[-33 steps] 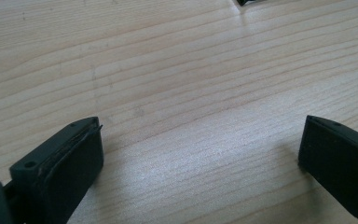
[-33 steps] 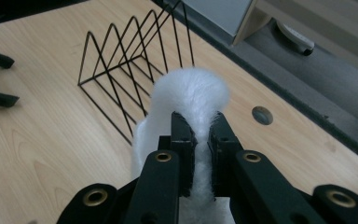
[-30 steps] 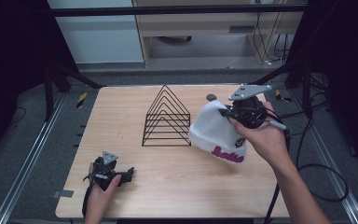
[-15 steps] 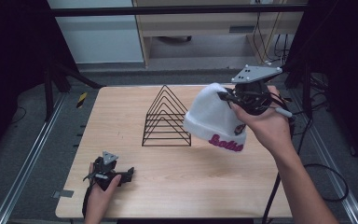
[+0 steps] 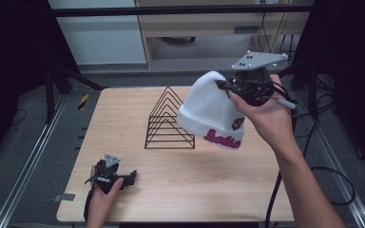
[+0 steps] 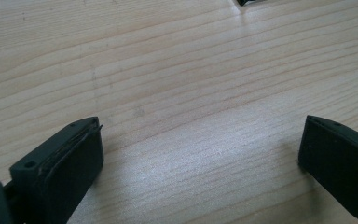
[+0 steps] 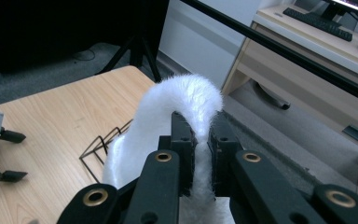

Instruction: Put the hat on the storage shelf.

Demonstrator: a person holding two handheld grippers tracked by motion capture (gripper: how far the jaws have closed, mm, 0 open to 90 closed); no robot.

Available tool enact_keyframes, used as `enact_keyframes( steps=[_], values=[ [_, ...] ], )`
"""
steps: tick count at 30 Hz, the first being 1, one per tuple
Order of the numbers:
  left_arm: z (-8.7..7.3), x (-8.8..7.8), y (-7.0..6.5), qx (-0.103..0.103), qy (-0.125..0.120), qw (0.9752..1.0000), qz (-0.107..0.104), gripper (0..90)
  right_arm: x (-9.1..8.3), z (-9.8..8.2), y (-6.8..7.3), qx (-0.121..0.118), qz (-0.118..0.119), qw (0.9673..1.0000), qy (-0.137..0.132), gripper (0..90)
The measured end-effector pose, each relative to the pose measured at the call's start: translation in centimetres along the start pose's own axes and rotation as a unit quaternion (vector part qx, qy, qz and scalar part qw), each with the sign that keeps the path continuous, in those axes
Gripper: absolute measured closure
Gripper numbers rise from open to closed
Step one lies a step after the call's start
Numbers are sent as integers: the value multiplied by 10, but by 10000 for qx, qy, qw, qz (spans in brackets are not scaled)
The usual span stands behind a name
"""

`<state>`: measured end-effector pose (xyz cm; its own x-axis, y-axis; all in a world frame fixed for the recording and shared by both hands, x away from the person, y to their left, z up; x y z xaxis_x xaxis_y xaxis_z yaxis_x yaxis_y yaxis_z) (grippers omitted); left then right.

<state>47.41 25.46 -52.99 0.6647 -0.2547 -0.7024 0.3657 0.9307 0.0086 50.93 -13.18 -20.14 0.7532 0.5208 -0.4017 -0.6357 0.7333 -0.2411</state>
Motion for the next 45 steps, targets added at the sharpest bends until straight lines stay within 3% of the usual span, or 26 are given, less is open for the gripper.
enact_keyframes(
  steps=[19, 34, 45],
  values=[
    [0, 0, 0, -15, -13, 10000, 10, 0, 7, 45, -1, -152, 73, 9982, -580, 837],
    [0, 0, 0, -18, -15, 10000, 7, 0, 25, 54, -5, 77, 231, 9959, -876, 838],
    [0, 0, 0, 4, 12, 10000, -1, 0, 45, 61, 1, 137, 390, 9938, -1028, 838]
  ],
)
Point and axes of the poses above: each handheld gripper's, and its own axes: x roughly forward along the jaws, z roughly out of its top, y roughly to its left, the point moved 3 cm from there along x, roughly forward along the jaws, and after that the axes turned 1 degree about -z, right-handed, at the moved point
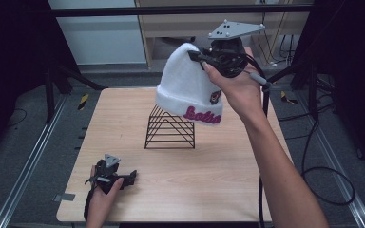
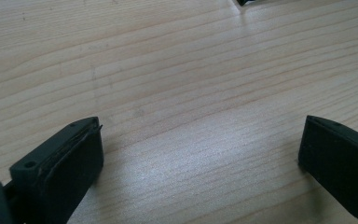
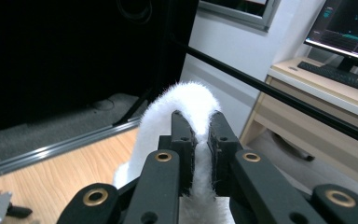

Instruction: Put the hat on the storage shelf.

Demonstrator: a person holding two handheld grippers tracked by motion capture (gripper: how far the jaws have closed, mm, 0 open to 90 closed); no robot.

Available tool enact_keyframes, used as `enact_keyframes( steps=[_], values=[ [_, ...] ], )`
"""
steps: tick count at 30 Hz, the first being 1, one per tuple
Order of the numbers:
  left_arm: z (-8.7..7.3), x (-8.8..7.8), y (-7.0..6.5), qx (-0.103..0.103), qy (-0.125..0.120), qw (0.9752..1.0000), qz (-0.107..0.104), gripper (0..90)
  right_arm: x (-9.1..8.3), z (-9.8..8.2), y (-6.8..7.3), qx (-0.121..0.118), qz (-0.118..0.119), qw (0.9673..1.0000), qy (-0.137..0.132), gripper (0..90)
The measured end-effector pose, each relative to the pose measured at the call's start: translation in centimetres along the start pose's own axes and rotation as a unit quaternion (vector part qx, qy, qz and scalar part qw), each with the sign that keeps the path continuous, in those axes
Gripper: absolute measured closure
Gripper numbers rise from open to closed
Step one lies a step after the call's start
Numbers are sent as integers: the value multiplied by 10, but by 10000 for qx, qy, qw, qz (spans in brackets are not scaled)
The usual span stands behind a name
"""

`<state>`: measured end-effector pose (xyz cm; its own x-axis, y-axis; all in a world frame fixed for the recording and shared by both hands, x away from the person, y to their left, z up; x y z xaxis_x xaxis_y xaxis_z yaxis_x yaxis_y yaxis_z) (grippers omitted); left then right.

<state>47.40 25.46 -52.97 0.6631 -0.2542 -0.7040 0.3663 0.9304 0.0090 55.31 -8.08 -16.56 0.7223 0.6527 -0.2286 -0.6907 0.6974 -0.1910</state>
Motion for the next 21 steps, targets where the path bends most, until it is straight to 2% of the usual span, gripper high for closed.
enact_keyframes(
  steps=[21],
  values=[
    [0, 0, 0, -10, -2, 10000, -8, 0, 39, 0, 11, 225, 528, 9983, -142, 838]
  ],
)
Point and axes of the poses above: each handheld gripper's, and its own axes: x roughly forward along the jaws, z roughly out of its top, y roughly to its left, the point moved 3 cm from there along x, roughly forward along the jaws, and after that the axes turned 1 degree about -z, right-handed, at the moved point
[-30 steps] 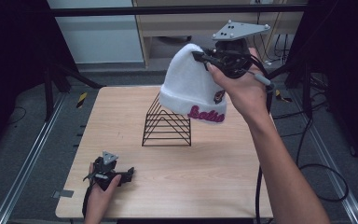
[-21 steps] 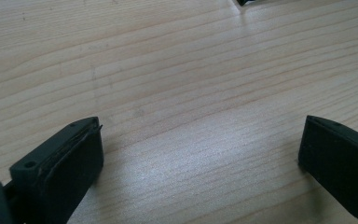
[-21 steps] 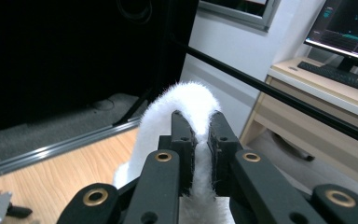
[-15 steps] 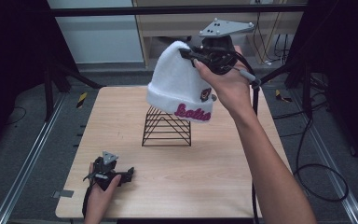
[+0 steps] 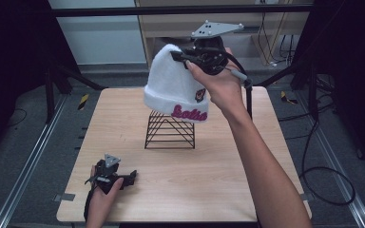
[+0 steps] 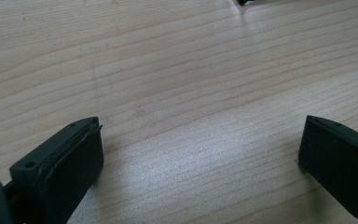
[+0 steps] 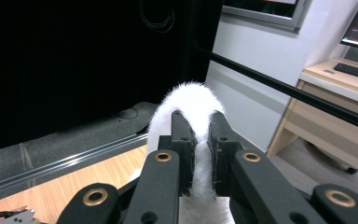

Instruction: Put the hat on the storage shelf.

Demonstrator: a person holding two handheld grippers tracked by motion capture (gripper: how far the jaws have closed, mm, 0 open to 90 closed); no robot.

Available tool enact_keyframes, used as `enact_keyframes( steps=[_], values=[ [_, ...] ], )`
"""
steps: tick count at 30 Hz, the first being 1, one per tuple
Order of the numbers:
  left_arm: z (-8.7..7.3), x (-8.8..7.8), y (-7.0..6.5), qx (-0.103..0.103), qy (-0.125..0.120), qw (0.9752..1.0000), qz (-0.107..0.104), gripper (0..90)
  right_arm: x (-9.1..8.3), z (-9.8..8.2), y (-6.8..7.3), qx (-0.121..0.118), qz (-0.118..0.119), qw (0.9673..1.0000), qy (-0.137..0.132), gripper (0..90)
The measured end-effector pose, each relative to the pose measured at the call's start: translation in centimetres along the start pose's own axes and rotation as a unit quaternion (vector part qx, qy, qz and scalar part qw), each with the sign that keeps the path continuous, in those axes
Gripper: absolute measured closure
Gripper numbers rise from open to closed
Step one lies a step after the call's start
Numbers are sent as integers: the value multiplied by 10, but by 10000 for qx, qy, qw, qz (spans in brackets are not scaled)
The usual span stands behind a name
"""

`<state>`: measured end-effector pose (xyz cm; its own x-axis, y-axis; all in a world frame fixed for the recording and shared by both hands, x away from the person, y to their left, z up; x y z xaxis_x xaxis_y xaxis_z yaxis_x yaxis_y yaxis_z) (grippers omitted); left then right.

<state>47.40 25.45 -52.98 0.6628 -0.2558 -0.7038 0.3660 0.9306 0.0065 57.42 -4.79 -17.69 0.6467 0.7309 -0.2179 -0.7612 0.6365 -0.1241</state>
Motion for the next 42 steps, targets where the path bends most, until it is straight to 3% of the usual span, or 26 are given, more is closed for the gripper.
enact_keyframes(
  steps=[7, 28, 42],
  values=[
    [0, 0, 0, 3, -3, 10000, 1, 0, 9, -3, 1, 60, 184, 9998, 3, 837],
    [0, 0, 0, 1, -2, 10000, 2, 0, 20, 0, 8, 56, 411, 9991, 4, 836],
    [0, 0, 0, 4, 0, 10000, 1, 0, 33, -4, -7, 171, 353, 9992, 120, 835]
  ],
)
Point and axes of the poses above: each handheld gripper's, and its own axes: x roughly forward along the jaws, z roughly out of its top, y roughly to its left, the point moved 3 cm from there along x, roughly forward along the jaws, and after that the axes turned 1 degree about -z, right-handed, at the moved point
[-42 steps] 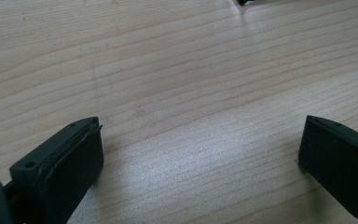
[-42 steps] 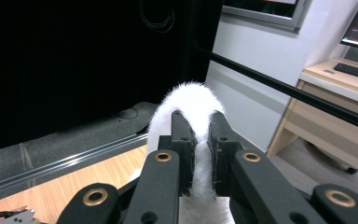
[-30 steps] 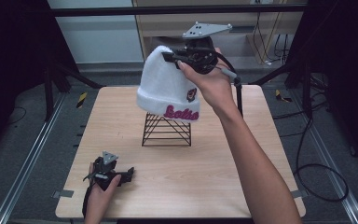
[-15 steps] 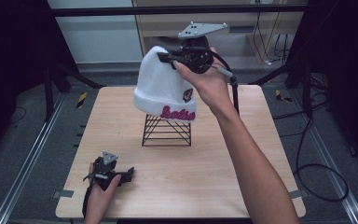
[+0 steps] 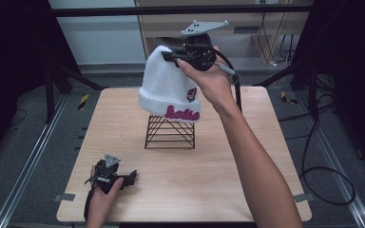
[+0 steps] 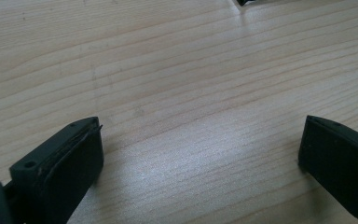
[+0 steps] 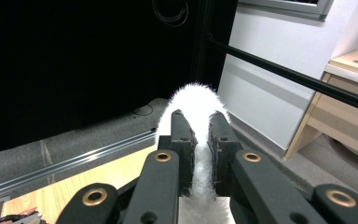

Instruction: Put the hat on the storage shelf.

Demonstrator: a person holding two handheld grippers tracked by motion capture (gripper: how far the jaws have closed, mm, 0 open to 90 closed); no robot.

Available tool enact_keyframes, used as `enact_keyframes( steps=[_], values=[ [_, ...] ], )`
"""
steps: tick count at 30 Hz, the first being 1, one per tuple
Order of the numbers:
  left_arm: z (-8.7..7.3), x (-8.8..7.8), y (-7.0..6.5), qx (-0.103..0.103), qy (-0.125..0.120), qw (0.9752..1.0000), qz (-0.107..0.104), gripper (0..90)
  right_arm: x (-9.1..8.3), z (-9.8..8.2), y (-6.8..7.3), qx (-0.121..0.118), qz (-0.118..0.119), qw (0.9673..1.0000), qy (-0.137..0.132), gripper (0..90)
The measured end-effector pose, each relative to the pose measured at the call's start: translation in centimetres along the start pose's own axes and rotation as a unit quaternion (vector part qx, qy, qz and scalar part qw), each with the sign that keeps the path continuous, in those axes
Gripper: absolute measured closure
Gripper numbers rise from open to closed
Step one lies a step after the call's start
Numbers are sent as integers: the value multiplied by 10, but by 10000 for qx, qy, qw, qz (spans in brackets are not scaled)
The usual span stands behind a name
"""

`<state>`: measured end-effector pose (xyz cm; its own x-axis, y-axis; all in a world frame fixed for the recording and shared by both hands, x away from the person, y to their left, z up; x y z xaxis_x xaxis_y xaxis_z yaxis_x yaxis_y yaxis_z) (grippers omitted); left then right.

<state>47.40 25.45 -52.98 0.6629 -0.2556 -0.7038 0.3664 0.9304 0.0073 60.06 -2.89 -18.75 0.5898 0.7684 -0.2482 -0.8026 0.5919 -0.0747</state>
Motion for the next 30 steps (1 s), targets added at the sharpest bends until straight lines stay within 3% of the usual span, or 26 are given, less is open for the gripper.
enact_keyframes(
  steps=[8, 13, 30],
  values=[
    [0, 0, 0, 10, 1, 10000, 0, 0, 5, -2, -5, 12, -23, 10000, 11, 835],
    [0, 0, 0, 5, -1, 10000, 1, 0, 14, -9, -1, -105, -11, 9997, 205, 833],
    [0, 0, 0, -1, 1, 10000, -1, 0, 27, -28, 5, -159, 92, 9989, 439, 830]
  ],
)
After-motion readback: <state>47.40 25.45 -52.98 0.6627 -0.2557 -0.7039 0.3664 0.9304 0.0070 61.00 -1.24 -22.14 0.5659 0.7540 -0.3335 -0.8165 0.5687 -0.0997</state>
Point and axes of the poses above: each handheld gripper's, and its own axes: x roughly forward along the jaws, z roughly out of its top, y roughly to its left, the point moved 3 cm from there along x, roughly forward along the jaws, and after that the axes turned 1 degree about -z, right-handed, at the moved point
